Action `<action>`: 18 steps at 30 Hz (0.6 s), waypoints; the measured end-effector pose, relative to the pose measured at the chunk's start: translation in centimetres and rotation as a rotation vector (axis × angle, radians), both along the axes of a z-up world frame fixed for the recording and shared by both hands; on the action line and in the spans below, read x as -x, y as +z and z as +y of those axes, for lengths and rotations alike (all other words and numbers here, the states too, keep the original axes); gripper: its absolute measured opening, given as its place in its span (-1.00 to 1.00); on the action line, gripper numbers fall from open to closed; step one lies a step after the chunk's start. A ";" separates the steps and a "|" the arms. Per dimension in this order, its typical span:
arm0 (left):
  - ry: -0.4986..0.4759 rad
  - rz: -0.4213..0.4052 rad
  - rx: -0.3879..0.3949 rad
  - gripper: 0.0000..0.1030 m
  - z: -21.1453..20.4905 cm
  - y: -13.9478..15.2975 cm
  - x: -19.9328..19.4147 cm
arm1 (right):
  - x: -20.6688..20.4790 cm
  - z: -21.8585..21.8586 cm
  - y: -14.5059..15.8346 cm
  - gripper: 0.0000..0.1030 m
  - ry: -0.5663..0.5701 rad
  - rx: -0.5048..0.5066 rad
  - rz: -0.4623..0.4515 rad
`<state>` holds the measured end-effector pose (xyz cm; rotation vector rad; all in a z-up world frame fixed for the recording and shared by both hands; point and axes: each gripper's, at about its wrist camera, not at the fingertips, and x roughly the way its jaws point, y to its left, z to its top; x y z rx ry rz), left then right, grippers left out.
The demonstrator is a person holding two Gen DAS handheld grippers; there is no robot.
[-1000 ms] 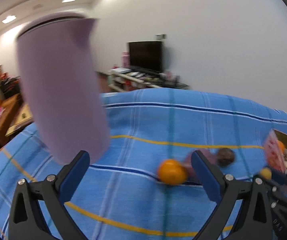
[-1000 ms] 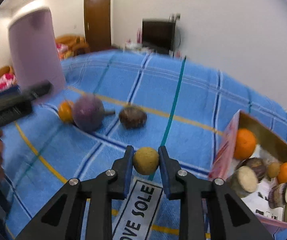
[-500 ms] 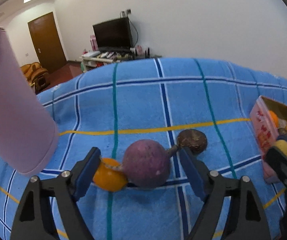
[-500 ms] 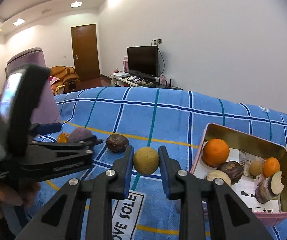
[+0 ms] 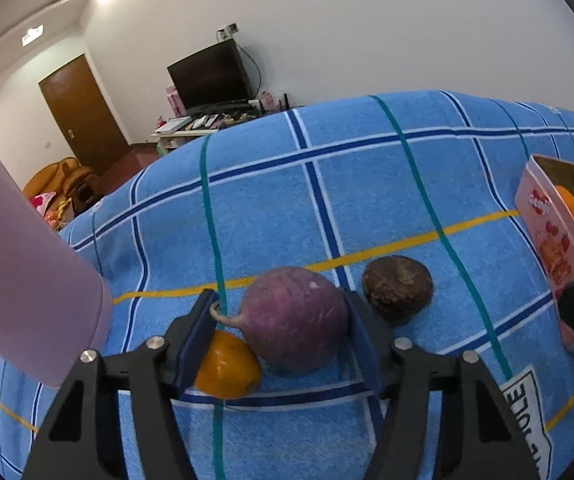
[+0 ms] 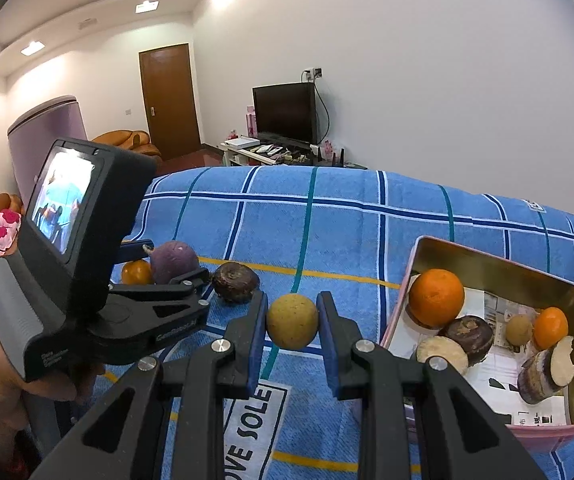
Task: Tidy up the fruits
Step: 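Grasp the tan round fruit with the right tool while the left tool grasps the purple fruit, then lift the purple fruit and tan fruit and carry both over the tin box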
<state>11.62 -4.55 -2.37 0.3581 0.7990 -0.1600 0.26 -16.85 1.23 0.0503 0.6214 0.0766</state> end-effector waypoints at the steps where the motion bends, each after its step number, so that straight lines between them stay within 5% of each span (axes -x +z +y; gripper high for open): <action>1: -0.005 0.000 0.003 0.24 0.0 0.0 0.0 | 0.0 0.0 0.0 -0.48 -0.002 -0.002 0.001; 6: -0.015 -0.010 0.088 0.15 0.9 0.7 1.0 | 0.0 -0.3 0.0 -0.48 -0.015 -0.008 -0.002; 12: -0.075 -0.061 0.383 0.14 3.3 3.3 2.9 | 0.6 0.0 0.3 -0.48 -0.015 0.009 -0.035; 18: -0.179 -0.137 0.513 0.14 3.5 5.4 4.9 | 1.7 0.2 1.0 -0.48 -0.039 0.057 -0.122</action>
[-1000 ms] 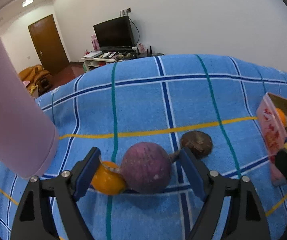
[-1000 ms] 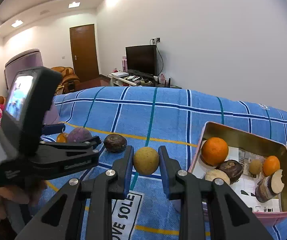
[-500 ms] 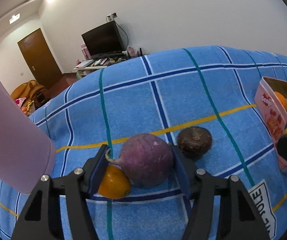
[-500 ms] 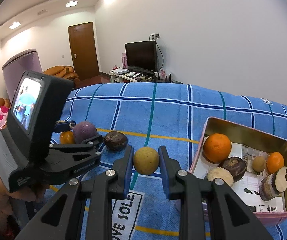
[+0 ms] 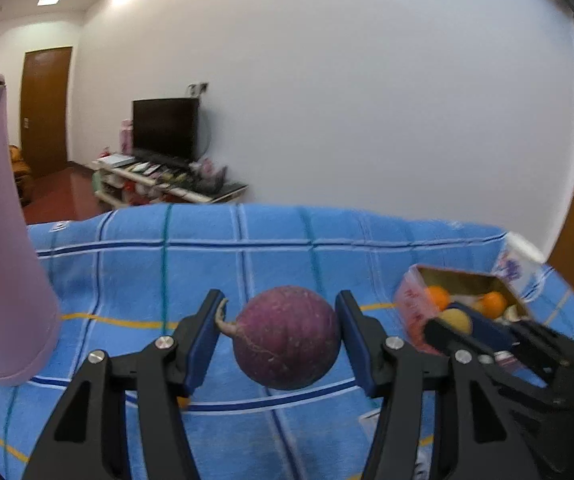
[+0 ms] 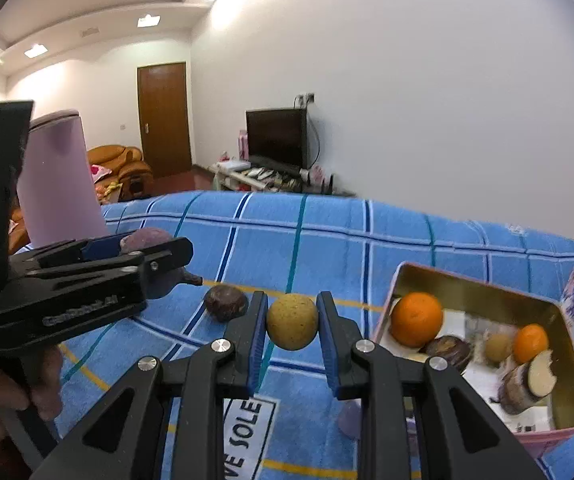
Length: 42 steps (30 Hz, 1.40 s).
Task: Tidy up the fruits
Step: 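Lift the purple fruit and tan fruit and carry both over the tin box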
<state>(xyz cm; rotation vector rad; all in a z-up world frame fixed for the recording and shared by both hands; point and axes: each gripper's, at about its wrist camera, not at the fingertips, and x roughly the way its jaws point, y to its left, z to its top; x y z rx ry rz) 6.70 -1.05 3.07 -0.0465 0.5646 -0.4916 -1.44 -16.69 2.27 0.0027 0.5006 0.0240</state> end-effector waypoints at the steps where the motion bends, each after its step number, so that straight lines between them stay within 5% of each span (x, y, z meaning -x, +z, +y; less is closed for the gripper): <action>1: -0.012 0.002 0.029 0.14 0.2 0.2 0.2 | 0.1 0.0 0.2 -0.48 -0.006 0.002 -0.012; 6: -0.021 0.010 0.092 0.14 0.7 0.7 0.6 | 0.6 -0.7 0.7 -0.48 -0.026 -0.017 -0.041; 18: 0.110 -0.080 -0.116 0.14 -1.9 -0.1 3.5 | 0.4 -0.8 0.6 -0.48 -0.046 0.008 -0.040; 42: 0.167 -0.061 -0.148 0.14 -2.0 -0.9 4.9 | 2.3 -0.1 0.5 -0.48 -0.036 0.055 -0.039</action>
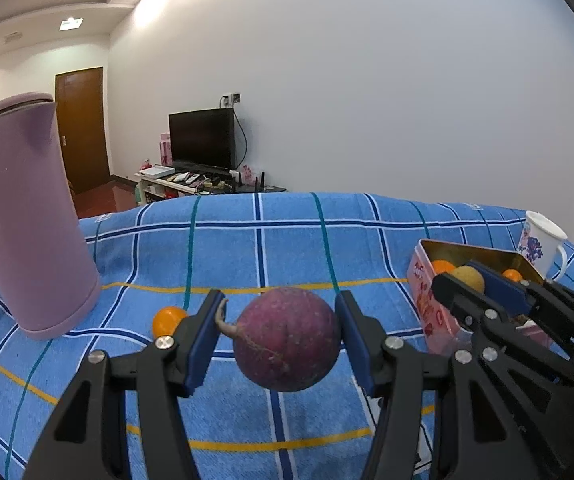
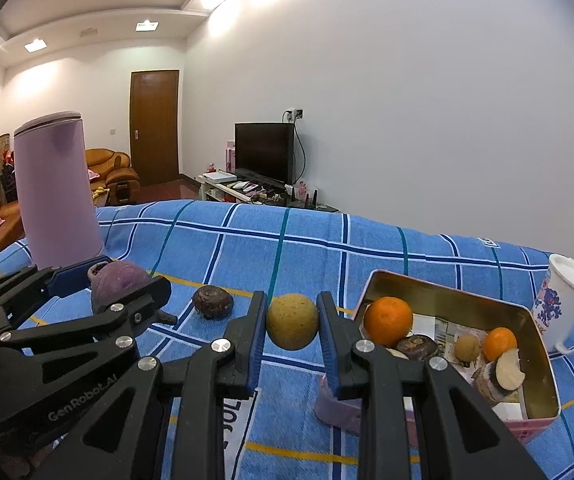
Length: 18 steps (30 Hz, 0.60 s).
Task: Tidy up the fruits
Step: 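Lift the purple fruit and tan fruit and carry both over the tin box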
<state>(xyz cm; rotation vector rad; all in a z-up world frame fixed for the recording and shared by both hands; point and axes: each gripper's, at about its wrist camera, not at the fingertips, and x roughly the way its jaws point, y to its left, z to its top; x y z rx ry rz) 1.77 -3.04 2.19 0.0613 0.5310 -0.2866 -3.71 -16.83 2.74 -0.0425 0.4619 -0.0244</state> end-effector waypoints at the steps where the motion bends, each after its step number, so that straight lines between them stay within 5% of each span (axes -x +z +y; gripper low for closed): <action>1: 0.000 -0.001 0.000 0.14 0.0 0.0 0.0 | 0.0 0.0 0.0 -0.48 0.001 0.002 0.001; 18: -0.002 -0.003 -0.012 0.14 -0.5 -0.2 0.8 | 0.8 -0.3 0.0 -0.48 -0.004 0.008 0.003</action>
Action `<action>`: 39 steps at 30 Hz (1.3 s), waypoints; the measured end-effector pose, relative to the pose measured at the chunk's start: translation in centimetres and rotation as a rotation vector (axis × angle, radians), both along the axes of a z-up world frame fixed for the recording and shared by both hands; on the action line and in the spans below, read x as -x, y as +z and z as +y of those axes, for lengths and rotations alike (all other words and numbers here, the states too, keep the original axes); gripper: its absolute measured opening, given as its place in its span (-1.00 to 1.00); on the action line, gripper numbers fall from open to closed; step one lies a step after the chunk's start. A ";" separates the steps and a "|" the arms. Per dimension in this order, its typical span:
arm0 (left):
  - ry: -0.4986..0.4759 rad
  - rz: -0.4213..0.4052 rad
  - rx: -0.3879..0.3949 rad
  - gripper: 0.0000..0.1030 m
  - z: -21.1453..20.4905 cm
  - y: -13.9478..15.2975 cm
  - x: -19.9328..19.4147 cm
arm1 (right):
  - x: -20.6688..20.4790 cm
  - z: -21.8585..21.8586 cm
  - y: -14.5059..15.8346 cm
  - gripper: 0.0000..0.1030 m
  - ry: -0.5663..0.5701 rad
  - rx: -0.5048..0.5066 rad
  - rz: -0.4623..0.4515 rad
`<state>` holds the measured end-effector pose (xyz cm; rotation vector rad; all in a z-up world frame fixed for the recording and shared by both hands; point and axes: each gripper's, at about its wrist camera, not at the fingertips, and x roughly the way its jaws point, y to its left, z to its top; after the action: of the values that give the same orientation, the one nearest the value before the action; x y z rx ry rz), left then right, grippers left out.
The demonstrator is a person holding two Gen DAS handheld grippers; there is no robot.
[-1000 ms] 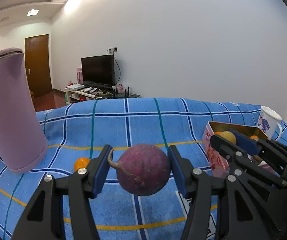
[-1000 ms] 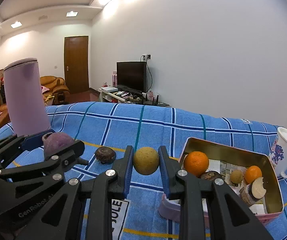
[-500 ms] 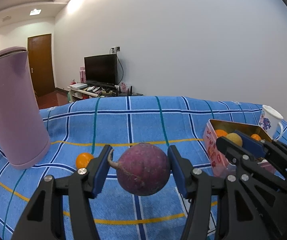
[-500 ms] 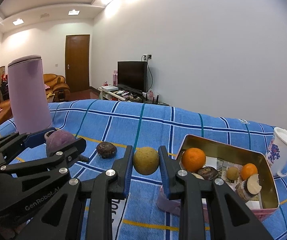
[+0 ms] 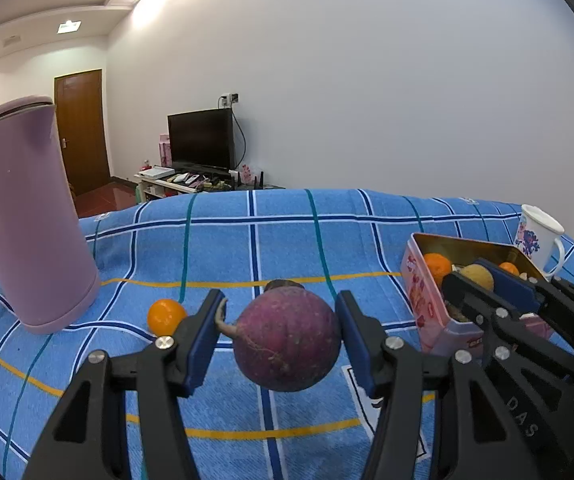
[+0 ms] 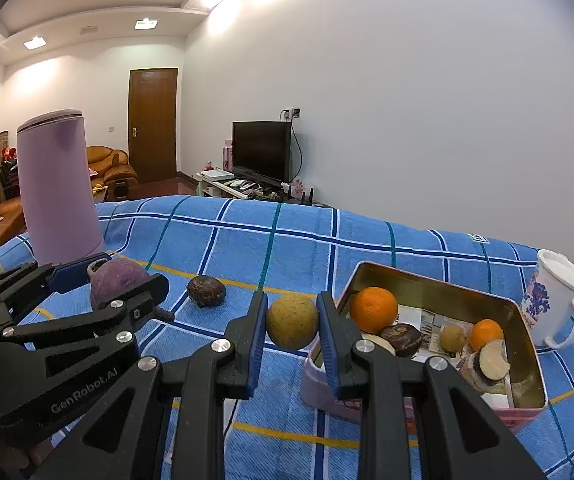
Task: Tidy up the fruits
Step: 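Lift the purple fruit and tan fruit and carry both over the tin box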
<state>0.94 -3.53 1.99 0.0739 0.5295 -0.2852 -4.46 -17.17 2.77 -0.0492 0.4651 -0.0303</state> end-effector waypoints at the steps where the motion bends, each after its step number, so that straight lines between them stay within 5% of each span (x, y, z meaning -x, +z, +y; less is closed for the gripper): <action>1: 0.000 -0.001 0.000 0.14 0.0 0.0 0.1 | 0.0 0.0 0.0 -0.48 0.000 0.000 0.000; 39: -0.011 -0.014 -0.006 0.14 -2.6 0.2 2.3 | 2.4 -2.1 0.4 -0.48 -0.011 0.023 -0.021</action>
<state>-1.37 -6.10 2.20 0.0848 0.5161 -0.2937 -6.87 -19.22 3.20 -0.0685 0.4443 -0.0473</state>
